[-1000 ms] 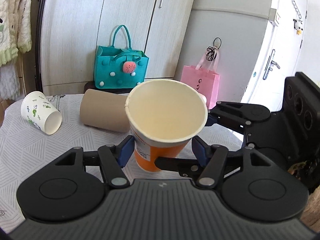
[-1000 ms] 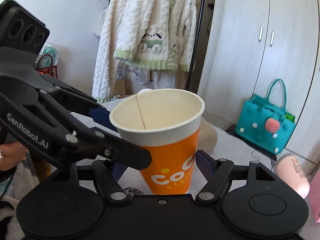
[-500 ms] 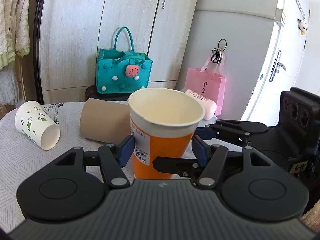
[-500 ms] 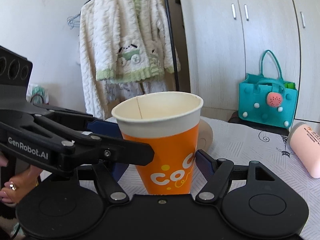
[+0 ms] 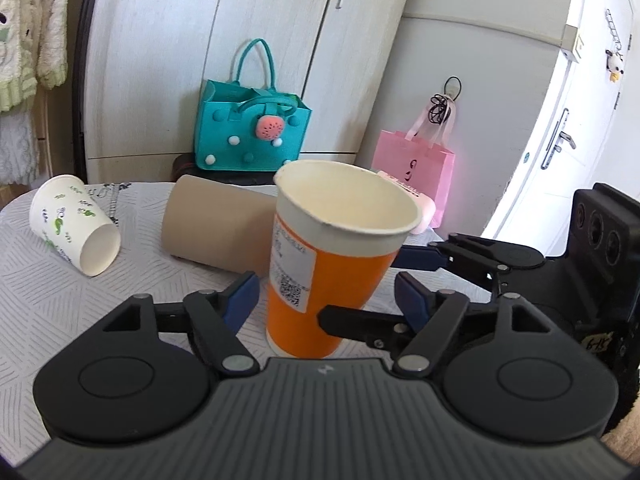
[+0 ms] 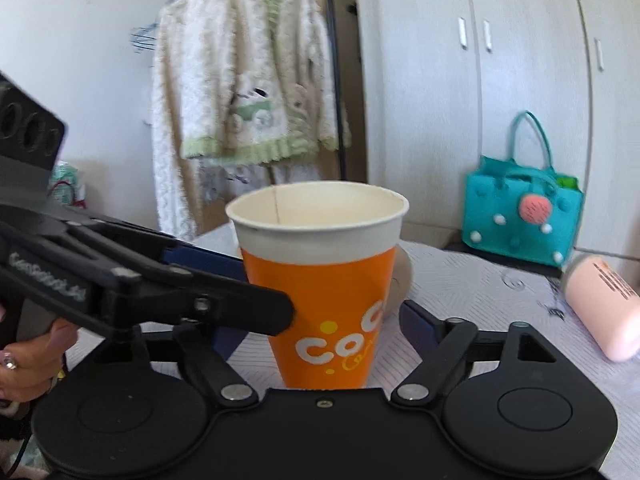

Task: Flip cup upright
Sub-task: 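Rotate the orange cup rim-up with the right tool and set it on the table, then open the right tool and withdraw both tools from the upright cup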

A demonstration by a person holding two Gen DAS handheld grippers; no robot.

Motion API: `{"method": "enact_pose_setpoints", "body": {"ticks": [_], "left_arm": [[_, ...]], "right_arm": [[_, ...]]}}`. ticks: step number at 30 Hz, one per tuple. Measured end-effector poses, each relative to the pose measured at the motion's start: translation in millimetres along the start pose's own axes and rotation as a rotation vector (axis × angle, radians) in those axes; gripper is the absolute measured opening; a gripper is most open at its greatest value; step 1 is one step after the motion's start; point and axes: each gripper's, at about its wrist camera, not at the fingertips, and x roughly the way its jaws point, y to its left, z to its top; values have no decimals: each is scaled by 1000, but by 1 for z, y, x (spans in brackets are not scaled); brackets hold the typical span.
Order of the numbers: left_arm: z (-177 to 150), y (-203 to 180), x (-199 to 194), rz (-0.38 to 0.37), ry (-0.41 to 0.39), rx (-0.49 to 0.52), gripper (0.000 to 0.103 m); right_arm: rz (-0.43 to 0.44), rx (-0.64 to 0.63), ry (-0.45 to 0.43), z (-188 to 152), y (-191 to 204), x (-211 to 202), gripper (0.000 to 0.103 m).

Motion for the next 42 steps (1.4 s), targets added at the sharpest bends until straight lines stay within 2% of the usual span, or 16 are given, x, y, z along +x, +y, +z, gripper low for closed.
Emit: {"method": "enact_pose_setpoints", "body": {"ticks": [12, 20, 28, 35, 40, 42], "left_arm": [[-4, -8, -50, 147, -59, 11, 81], [-12, -21, -89, 231, -95, 32, 86], [-27, -35, -111, 277, -107, 37, 89], [-40, -39, -121, 284, -81, 14, 89], [-49, -39, -127, 289, -69, -7, 91], [-53, -39, -130, 301, -62, -19, 93]], "right_arm": [[-72, 47, -59, -4, 10, -42, 89], [-171, 28, -109, -2, 36, -84, 90], [-254, 39, -142, -13, 55, -117, 90], [-277, 52, -151, -24, 72, -135, 90], [-291, 47, -156, -29, 83, -142, 93], [-318, 40, -162, -32, 88, -142, 100]]}}
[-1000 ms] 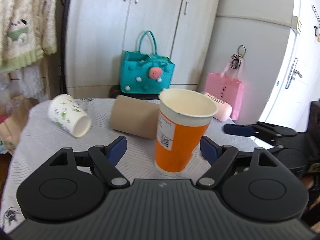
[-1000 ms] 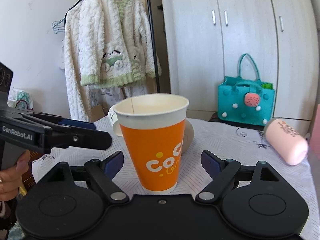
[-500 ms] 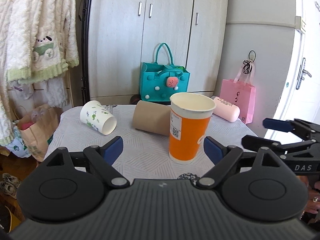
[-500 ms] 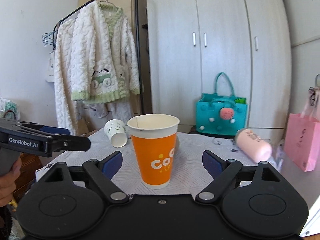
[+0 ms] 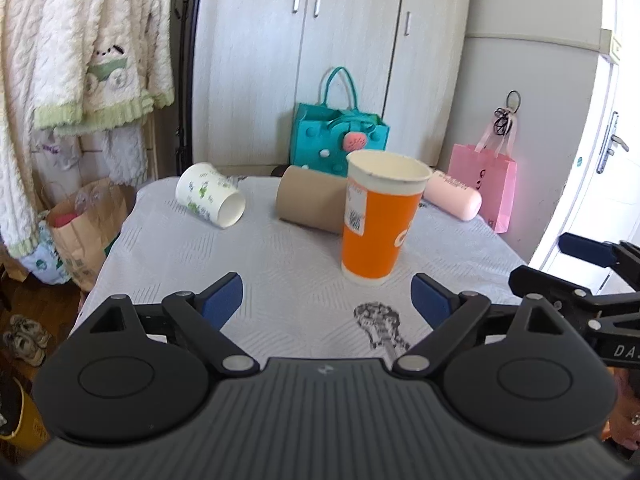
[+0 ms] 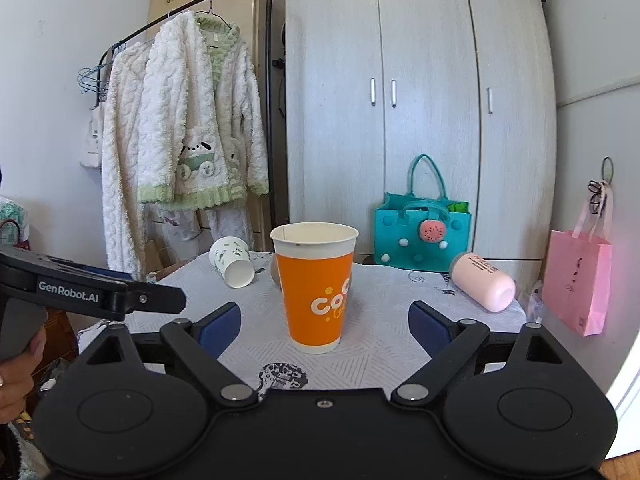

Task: Flip cup upright
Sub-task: 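Open the right tool and withdraw both tools from the upright cup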

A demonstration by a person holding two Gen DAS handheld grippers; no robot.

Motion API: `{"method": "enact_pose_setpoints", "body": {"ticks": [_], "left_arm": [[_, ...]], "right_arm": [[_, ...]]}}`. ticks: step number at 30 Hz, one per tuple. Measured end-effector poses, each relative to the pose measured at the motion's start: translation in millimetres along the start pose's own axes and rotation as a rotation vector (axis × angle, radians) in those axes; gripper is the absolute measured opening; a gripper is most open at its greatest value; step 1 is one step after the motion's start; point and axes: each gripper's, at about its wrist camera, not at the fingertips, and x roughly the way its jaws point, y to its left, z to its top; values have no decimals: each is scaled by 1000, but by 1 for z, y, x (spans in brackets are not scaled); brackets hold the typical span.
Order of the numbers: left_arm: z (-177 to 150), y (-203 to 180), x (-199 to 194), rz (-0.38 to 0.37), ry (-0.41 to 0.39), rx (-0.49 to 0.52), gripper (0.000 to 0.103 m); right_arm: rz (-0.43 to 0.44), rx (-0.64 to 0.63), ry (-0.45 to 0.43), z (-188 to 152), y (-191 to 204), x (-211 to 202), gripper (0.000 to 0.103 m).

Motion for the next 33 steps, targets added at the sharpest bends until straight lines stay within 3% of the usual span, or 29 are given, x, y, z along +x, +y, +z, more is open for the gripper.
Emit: {"method": "enact_pose_setpoints", "body": {"ticks": [10, 20, 33], "left_arm": [[-14, 7, -6, 22, -4, -28, 103], [-22, 7, -4, 111, -30, -8, 103], [-30, 10, 4, 162, -57, 16, 103]], "right_arm": [[-62, 12, 11, -18, 7, 5, 103], [-140, 13, 37, -25, 9, 7, 103], [-193, 40, 71, -28, 13, 18, 103]]}}
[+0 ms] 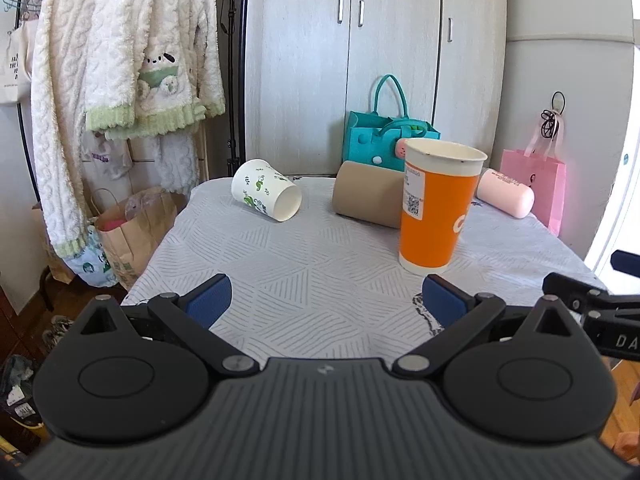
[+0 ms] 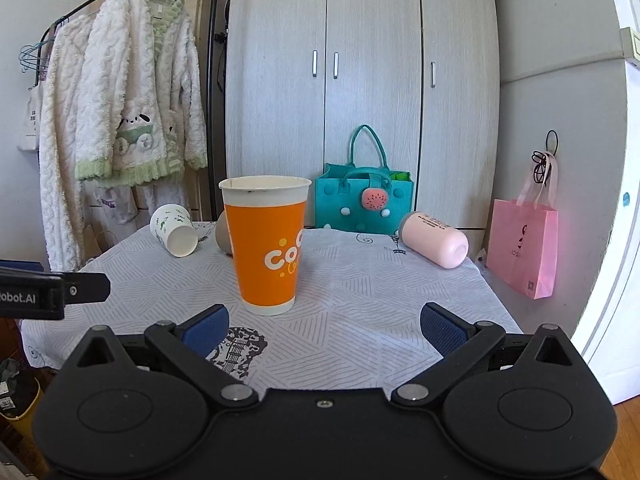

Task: Flip cup upright
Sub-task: 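Open the right tool and withdraw both tools from the upright cup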

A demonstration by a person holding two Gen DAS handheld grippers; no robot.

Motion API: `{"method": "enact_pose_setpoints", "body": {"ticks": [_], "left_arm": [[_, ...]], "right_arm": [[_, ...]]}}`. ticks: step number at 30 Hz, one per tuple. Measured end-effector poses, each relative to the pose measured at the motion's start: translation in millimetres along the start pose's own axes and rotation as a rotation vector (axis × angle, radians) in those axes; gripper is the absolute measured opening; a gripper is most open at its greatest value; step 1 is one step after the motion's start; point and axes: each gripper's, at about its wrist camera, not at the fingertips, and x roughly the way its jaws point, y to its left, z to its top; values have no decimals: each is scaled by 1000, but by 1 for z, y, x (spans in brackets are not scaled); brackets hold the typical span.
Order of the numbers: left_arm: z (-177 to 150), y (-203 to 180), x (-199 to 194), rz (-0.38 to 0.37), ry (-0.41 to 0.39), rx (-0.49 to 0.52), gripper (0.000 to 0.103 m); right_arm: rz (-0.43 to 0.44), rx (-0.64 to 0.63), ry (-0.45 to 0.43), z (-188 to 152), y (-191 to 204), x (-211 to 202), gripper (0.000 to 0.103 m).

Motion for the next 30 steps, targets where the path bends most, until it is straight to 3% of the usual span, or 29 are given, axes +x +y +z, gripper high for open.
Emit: {"method": "enact_pose_setpoints", "body": {"ticks": [5, 12, 22, 30], "left_arm": [[-1, 6, 8, -29, 73, -37, 103], [-5, 12, 11, 31, 85, -58, 103], [-5, 5, 20, 52, 115, -7, 103], [-4, 5, 17, 29, 84, -18, 103]], "right_arm": [[-16, -10, -1, -1, 2, -2, 103], [-33, 14, 6, -2, -3, -3, 103], [-30, 0, 6, -4, -2, -5, 103], [-29, 2, 11, -4, -2, -5, 103]]}}
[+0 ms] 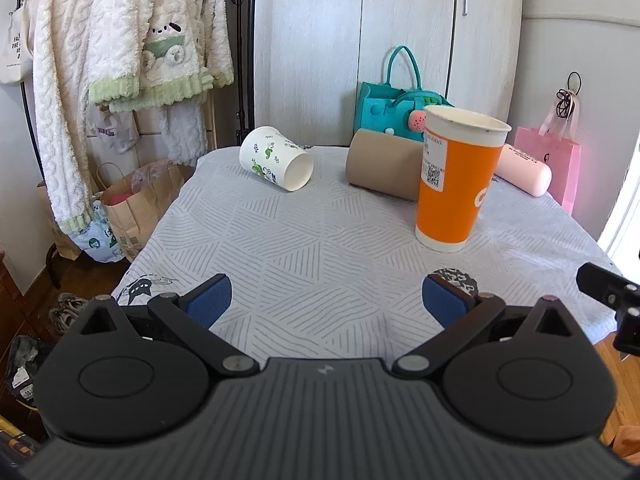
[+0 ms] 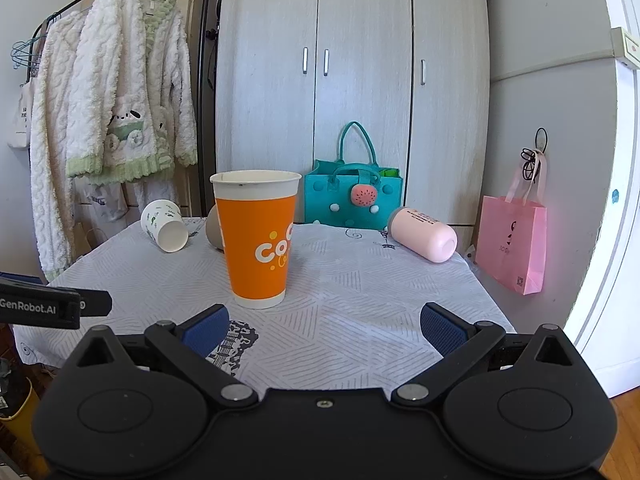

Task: Flip cup upright
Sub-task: 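Open the right tool and withdraw both tools from the upright cup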

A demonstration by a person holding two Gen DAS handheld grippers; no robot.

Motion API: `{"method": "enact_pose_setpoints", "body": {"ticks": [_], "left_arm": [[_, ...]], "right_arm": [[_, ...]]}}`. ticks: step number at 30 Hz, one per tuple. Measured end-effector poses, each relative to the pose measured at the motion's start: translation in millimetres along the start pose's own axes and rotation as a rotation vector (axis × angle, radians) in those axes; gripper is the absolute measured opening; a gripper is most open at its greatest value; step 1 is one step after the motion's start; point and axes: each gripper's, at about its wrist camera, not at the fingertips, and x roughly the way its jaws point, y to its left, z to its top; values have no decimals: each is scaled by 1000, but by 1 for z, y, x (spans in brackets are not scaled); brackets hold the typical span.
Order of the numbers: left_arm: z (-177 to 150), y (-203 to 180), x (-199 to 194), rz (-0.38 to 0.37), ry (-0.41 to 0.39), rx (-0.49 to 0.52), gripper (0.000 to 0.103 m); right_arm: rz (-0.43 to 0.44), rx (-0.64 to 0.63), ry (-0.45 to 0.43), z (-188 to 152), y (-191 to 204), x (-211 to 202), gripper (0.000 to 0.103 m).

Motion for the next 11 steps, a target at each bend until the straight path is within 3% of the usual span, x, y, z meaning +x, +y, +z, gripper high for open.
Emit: {"method": "enact_pose_setpoints", "body": {"ticks": [11], "left_arm": [[-1, 0, -2, 5, -12, 6, 103]], "right_arm": [[15, 6, -2, 1, -1, -1, 103]]}}
